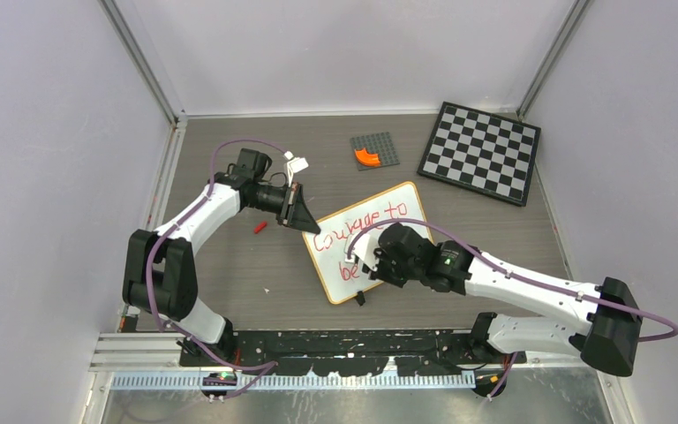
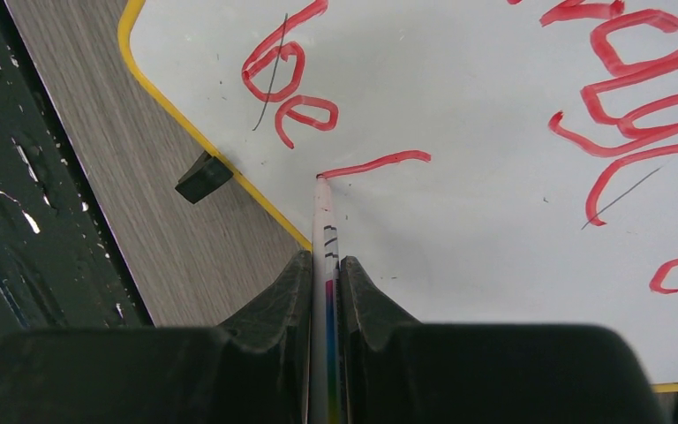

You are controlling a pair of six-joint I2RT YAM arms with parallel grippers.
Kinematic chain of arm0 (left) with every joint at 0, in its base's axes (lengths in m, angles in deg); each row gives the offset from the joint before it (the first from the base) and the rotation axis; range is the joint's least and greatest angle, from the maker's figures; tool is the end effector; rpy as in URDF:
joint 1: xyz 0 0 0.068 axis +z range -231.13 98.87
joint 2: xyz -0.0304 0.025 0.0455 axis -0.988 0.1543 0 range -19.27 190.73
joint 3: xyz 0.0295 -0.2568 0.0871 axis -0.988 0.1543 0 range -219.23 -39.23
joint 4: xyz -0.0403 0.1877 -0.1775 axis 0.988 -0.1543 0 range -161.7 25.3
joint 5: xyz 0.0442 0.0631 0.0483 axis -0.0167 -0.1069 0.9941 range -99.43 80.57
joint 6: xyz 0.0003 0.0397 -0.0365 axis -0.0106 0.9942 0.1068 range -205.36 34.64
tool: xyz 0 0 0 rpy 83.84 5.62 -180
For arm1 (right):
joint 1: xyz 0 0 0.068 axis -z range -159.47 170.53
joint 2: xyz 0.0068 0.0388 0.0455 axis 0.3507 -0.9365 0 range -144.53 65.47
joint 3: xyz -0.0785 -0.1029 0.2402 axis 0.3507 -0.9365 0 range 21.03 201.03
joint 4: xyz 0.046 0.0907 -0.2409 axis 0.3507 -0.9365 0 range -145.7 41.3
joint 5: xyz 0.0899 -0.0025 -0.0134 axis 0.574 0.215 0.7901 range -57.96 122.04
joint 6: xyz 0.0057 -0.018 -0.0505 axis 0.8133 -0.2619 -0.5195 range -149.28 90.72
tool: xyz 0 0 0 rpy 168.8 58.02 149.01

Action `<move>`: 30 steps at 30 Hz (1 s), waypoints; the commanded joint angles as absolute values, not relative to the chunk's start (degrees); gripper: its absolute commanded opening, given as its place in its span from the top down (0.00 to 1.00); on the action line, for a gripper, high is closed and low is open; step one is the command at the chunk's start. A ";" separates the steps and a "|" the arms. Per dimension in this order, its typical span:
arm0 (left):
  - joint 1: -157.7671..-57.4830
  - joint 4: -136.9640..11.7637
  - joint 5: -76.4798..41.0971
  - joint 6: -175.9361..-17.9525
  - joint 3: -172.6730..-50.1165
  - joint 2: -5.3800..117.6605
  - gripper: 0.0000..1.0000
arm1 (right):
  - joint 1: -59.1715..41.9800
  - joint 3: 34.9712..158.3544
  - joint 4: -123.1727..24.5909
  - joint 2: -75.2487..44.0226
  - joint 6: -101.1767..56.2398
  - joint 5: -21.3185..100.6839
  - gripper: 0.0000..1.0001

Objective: Write a sentence on the whiteboard

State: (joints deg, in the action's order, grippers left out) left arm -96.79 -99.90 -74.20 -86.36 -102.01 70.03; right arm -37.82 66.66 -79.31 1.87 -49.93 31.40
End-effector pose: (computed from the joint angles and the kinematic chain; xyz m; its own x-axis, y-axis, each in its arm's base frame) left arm 0.2850 -0.1134 0.2433 -0.8568 0.2325 -0.4602 0.5132 0.2987 -0.8046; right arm 0.1192 0.1928 0.2493 -0.0694 -0.7846 -0.6161 -0.9317 0.2718 -0.2411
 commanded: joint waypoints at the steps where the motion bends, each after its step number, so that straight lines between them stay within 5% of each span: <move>1: -96.86 -100.37 -67.53 -87.43 -102.42 71.97 1.00 | -37.59 67.79 -75.65 3.96 -48.87 28.02 1.00; 30: -96.86 -100.48 -67.48 -87.42 -102.56 72.05 1.00 | -36.76 68.39 -79.45 1.75 -49.59 30.48 1.00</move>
